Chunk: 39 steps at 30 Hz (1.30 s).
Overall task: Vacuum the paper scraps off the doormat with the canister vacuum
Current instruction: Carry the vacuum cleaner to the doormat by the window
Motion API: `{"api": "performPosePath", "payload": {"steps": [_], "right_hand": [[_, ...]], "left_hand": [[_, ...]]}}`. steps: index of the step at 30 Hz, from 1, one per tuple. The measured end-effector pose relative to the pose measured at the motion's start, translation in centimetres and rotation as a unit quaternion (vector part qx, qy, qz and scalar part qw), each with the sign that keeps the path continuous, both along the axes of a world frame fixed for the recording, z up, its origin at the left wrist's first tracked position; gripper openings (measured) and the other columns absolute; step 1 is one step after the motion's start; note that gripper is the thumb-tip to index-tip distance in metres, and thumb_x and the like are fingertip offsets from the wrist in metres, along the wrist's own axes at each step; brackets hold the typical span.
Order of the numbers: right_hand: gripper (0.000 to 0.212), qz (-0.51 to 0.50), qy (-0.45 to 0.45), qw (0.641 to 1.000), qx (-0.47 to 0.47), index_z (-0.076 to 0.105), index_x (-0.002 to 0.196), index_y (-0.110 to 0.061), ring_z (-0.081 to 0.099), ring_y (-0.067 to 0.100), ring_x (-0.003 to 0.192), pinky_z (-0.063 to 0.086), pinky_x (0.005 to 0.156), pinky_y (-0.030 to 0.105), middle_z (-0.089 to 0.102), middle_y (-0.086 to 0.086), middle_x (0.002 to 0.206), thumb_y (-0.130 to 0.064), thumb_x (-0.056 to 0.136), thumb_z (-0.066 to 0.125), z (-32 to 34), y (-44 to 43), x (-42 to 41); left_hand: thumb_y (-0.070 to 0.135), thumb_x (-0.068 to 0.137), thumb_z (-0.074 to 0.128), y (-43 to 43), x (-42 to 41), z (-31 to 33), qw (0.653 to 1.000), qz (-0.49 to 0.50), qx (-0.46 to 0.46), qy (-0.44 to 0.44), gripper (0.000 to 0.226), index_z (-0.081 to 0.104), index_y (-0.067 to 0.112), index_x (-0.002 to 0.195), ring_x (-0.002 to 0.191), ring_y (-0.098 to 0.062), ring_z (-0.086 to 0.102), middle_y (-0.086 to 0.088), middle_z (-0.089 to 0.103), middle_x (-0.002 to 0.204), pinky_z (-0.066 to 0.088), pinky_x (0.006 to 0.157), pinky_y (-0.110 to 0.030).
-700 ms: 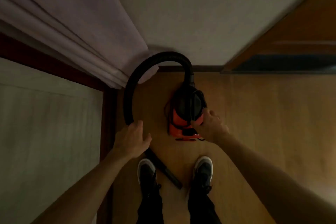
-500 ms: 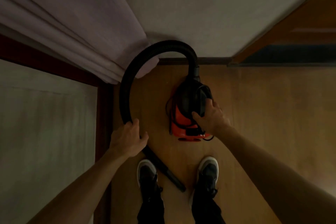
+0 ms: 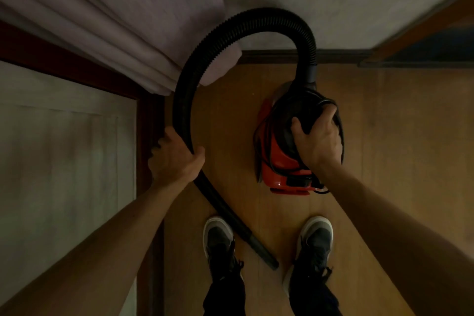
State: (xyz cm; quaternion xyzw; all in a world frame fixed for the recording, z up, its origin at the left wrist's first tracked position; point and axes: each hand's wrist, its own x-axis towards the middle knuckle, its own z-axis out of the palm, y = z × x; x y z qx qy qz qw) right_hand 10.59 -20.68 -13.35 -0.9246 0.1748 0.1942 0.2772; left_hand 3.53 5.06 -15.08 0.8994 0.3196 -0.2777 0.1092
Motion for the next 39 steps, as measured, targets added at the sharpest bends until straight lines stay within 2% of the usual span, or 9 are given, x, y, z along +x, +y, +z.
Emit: {"api": "performPosePath", "payload": {"steps": [6, 8, 11, 15, 20, 25, 28, 35, 39], "right_hand": [[0.048, -0.046, -0.089, 0.994, 0.029, 0.034, 0.127, -0.004, 0.063, 0.036, 0.104, 0.055, 0.071, 0.044, 0.059, 0.020, 0.122, -0.038, 0.098, 0.052, -1.8, 0.5, -0.6], [0.045, -0.062, -0.103, 0.992, 0.039, 0.035, 0.126, -0.004, 0.063, 0.028, 0.094, 0.053, 0.064, 0.037, 0.060, 0.016, 0.114, -0.037, 0.100, 0.051, -2.1, 0.7, -0.6], [0.043, -0.082, -0.115, 0.987, 0.072, 0.036, 0.125, -0.004, 0.057, 0.015, 0.081, 0.042, 0.052, 0.016, 0.053, 0.002, 0.102, -0.036, 0.100, 0.051, -2.2, 0.9, -0.4], [0.043, -0.084, -0.138, 0.983, 0.092, 0.037, 0.124, -0.004, 0.055, 0.000, 0.068, 0.044, 0.049, 0.010, 0.054, -0.005, 0.097, -0.037, 0.100, 0.052, -2.6, 0.7, -0.5], [0.041, -0.104, -0.154, 0.978, 0.099, 0.039, 0.123, -0.005, 0.054, -0.022, 0.066, 0.042, 0.049, 0.004, 0.047, -0.019, 0.082, -0.036, 0.100, 0.051, -3.1, 0.6, -0.7], [0.036, -0.132, -0.156, 0.972, 0.117, 0.041, 0.120, -0.013, 0.057, 0.007, 0.084, 0.045, 0.059, 0.016, 0.052, -0.010, 0.093, -0.038, 0.098, 0.053, -2.9, 0.6, -0.7], [0.030, -0.126, -0.156, 0.972, 0.123, 0.042, 0.114, -0.013, 0.058, 0.004, 0.080, 0.045, 0.057, 0.016, 0.051, -0.017, 0.088, -0.036, 0.098, 0.054, -2.7, 0.6, -0.9], [0.020, -0.101, -0.160, 0.972, 0.136, 0.040, 0.104, -0.020, 0.058, 0.005, 0.077, 0.048, 0.055, 0.021, 0.052, -0.015, 0.086, -0.034, 0.099, 0.054, 0.7, -0.1, -2.1], [0.020, -0.100, -0.165, 0.971, 0.139, 0.038, 0.101, -0.025, 0.060, 0.015, 0.081, 0.049, 0.054, 0.028, 0.056, -0.005, 0.089, -0.037, 0.099, 0.053, 4.5, -1.2, -2.8]], "left_hand": [[0.057, 0.089, 0.054, 1.0, 1.4, -1.9, 0.995, 0.045, -0.041, -0.084, 0.068, 0.021, 0.029, 0.142, 0.097, -0.037, 0.061, -0.016, 0.056, 0.122, 0.054, 0.074, -0.044], [0.056, 0.092, 0.052, 1.1, 1.6, -2.4, 0.987, 0.056, -0.075, -0.130, 0.059, 0.025, 0.032, 0.139, 0.090, -0.032, 0.063, -0.013, 0.059, 0.117, 0.057, 0.069, -0.044], [0.046, 0.099, 0.049, 1.1, 1.5, -3.1, 0.965, 0.082, -0.144, -0.205, 0.047, 0.031, 0.028, 0.139, 0.089, -0.023, 0.064, -0.007, 0.060, 0.118, 0.055, 0.064, -0.034], [0.037, 0.101, 0.051, 0.5, 0.9, -3.5, 0.923, 0.128, -0.232, -0.280, 0.045, 0.036, 0.025, 0.142, 0.092, -0.007, 0.059, 0.006, 0.057, 0.117, 0.046, 0.069, -0.015], [0.037, 0.100, 0.053, -0.4, 0.9, -3.5, 0.903, 0.166, -0.245, -0.312, 0.035, 0.042, 0.030, 0.133, 0.083, 0.023, 0.053, 0.026, 0.051, 0.099, 0.041, 0.064, 0.002], [0.040, 0.101, 0.050, -0.9, 0.6, -3.2, 0.896, 0.175, -0.239, -0.331, 0.034, 0.044, 0.029, 0.132, 0.079, 0.023, 0.052, 0.025, 0.052, 0.097, 0.041, 0.062, -0.001], [0.042, 0.100, 0.050, -0.8, 0.2, -2.4, 0.896, 0.165, -0.234, -0.339, 0.037, 0.044, 0.028, 0.134, 0.080, 0.020, 0.053, 0.024, 0.054, 0.099, 0.041, 0.062, -0.002], [0.049, 0.099, 0.050, -0.8, -0.3, 1.8, 0.899, 0.144, -0.185, -0.370, 0.044, 0.046, 0.029, 0.138, 0.078, 0.008, 0.056, 0.019, 0.059, 0.103, 0.048, 0.069, -0.021], [0.047, 0.099, 0.051, -1.9, -0.3, 5.8, 0.889, 0.130, -0.193, -0.394, 0.038, 0.051, 0.028, 0.132, 0.073, 0.018, 0.055, 0.029, 0.055, 0.089, 0.049, 0.065, -0.022]]}}
